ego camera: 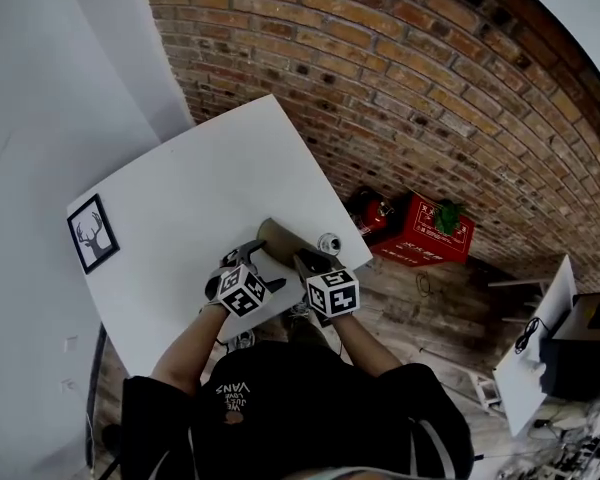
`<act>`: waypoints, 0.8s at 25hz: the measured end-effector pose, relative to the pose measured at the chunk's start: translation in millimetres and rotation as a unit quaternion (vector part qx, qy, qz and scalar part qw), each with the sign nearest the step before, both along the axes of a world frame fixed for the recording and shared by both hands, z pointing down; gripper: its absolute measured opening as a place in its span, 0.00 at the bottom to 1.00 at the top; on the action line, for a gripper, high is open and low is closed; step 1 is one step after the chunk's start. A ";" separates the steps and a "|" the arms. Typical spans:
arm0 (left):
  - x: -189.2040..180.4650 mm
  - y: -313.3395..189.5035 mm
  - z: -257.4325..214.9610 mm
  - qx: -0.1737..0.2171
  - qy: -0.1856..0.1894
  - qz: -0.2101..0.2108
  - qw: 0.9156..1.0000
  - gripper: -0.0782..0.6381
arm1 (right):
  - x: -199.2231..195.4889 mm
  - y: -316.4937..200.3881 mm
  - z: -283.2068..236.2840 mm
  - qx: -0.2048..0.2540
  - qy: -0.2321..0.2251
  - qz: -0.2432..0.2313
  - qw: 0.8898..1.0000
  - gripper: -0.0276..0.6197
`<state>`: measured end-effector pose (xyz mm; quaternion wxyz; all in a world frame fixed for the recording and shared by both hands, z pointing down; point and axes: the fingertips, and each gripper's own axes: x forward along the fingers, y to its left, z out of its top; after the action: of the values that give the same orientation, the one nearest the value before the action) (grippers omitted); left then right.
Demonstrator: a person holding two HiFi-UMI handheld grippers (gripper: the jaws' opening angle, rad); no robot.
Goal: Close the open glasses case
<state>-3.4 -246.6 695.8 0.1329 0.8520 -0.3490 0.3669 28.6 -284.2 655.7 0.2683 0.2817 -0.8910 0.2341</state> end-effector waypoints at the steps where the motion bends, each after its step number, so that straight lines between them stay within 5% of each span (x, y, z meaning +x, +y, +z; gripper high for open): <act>1: -0.1 -0.3 0.3 -0.004 0.001 0.000 1.000 0.72 | 0.1 -0.2 0.1 0.001 0.001 0.000 1.000 0.14; 8: -0.7 0.0 0.7 -0.009 0.002 -0.003 1.000 0.72 | -2.1 3.4 -0.3 -0.009 -0.006 -0.005 1.000 0.18; 20: -19.0 1.5 -25.2 0.029 0.044 -0.066 0.996 0.71 | 15.8 5.8 -13.1 0.006 -0.017 0.047 0.999 0.23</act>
<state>-22.4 -245.0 670.6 0.1477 0.8458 -0.4088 0.3092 44.4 -278.3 642.5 0.2404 0.3211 -0.8823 0.2463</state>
